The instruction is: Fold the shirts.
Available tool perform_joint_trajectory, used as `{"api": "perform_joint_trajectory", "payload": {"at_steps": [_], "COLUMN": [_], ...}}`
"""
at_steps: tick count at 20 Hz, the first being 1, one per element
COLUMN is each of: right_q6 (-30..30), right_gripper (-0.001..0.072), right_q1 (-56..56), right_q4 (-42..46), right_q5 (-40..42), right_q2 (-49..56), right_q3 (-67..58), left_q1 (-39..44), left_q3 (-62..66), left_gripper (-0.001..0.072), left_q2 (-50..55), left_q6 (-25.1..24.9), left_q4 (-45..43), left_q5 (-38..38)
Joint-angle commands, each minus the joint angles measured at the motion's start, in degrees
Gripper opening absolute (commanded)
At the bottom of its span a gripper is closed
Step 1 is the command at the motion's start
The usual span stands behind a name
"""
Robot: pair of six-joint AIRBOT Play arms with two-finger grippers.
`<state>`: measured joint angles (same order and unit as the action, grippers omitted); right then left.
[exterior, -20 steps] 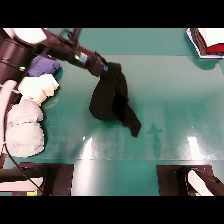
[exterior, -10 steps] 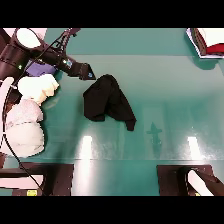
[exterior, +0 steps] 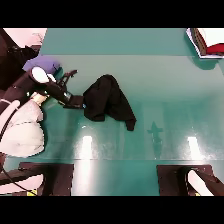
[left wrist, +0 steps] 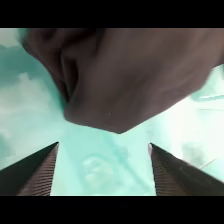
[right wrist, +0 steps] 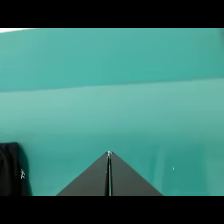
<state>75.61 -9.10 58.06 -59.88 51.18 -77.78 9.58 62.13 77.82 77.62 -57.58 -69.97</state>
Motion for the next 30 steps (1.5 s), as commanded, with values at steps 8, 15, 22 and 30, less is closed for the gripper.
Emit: {"api": "perform_joint_trajectory", "payload": {"at_steps": [8,15,22,30], "right_q6": [0.0,0.0,0.0,0.0], "right_gripper": [0.0015,0.0019,0.0530,0.0480], "right_q1": [0.1,11.8,31.6,38.9], "right_q4": [-0.1,0.0,-0.1,-1.4], "right_q5": [-0.9,-12.7,-8.6,-5.4], "right_q2": [0.0,11.8,35.6,48.0], "right_q3": [1.8,1.8,1.8,1.8], "left_q1": [2.6,-1.2,-1.2,-1.2], "left_q3": [-9.5,15.6,27.1,26.7], "left_gripper": [0.0025,0.0025,0.0025,0.0026], "left_q2": [-0.9,-9.0,-11.8,-11.8], "left_q6": [-5.6,-5.6,-5.6,-5.5], "left_q4": [11.0,0.6,-2.8,-3.8], "left_q5": [14.9,-3.4,-7.5,-8.0]}}
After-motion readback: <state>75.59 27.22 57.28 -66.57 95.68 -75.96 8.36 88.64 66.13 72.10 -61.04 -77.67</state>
